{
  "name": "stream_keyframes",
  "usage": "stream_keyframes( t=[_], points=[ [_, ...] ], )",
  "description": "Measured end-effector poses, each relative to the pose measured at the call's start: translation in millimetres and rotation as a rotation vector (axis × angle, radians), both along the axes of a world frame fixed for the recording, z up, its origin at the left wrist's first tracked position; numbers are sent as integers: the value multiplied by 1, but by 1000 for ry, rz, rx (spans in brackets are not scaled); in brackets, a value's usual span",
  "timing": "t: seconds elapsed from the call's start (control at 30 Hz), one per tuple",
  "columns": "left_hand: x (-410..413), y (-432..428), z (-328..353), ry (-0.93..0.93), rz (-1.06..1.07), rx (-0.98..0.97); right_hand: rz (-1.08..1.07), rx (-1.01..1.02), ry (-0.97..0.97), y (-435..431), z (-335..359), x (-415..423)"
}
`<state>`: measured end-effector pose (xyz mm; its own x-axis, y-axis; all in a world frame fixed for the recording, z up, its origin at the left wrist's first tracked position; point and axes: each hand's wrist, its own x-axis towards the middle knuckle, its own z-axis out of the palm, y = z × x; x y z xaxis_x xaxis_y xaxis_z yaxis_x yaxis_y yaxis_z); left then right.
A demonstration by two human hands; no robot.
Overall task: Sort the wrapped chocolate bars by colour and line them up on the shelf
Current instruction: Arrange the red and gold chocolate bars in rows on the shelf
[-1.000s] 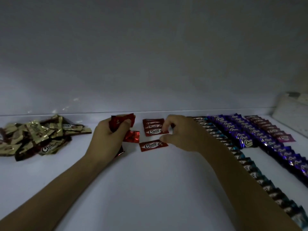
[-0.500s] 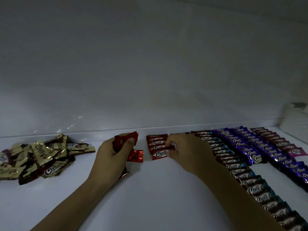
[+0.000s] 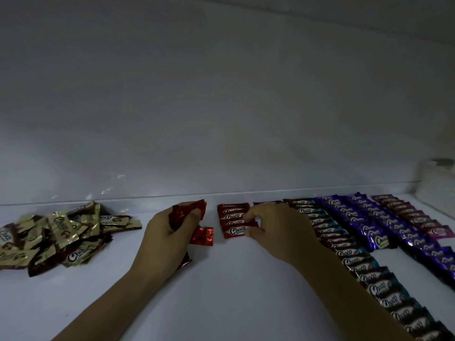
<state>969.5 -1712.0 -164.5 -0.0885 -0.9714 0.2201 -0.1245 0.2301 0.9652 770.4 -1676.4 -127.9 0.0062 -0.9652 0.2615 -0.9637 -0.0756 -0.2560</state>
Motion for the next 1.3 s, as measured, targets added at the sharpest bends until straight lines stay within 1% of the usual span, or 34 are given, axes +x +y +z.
stream_keyframes(
  t=[0.2, 0.23, 0.27, 0.3, 0.33, 0.37, 0.4, 0.47, 0.5, 0.57, 0.63, 0.7, 0.83, 0.93, 1.03, 1.17, 1.23, 1.3],
  points=[
    [-1, 3, 5, 22, -53, 11, 16, -23, -15, -1, -3, 0],
    [-2, 5, 8, 22, -73, 20, 28, -53, -74, -2, -3, 1],
    [-1, 7, 10, 15, -100, 21, 52, -82, -202, -4, -2, 2],
    [-1, 8, 11, 4, -135, 10, 102, -97, -390, -5, 0, 5],
    [0, 8, 10, -13, -179, -7, 181, -75, -589, -5, 4, 9],
    [1, 8, 10, -33, -233, -25, 277, -29, -736, -4, 7, 14],
    [2, 8, 10, -59, -282, -40, 361, 9, -815, -3, 9, 18],
    [3, 9, 10, -102, -329, -60, 463, 46, -883, 1, 11, 25],
    [3, 9, 11, -103, -333, -62, 465, 51, -914, 2, 13, 27],
    [3, 10, 13, -88, -342, -54, 393, 54, -997, 2, 16, 27],
    [2, 11, 14, -109, -326, -75, 288, 57, -1054, 4, 20, 24],
    [1, 12, 16, -99, -255, -69, 239, 78, -1104, 5, 23, 19],
    [0, 12, 19, 45, -110, -24, 181, 113, -1177, 8, 27, 18],
    [-1, 15, 23, 96, -56, -9, 168, 150, -1285, 8, 30, 22],
    [0, 17, 24, 72, -72, -15, 148, 139, -1281, 8, 29, 22],
    [1, 14, 21, 46, -44, -10, 105, 114, -1345, 7, 29, 21],
    [1, 11, 19, 47, -33, -9, 78, 105, -1298, 6, 29, 19],
    [1, 10, 18, 44, -23, -11, 49, 100, -1200, 6, 29, 16]
  ],
)
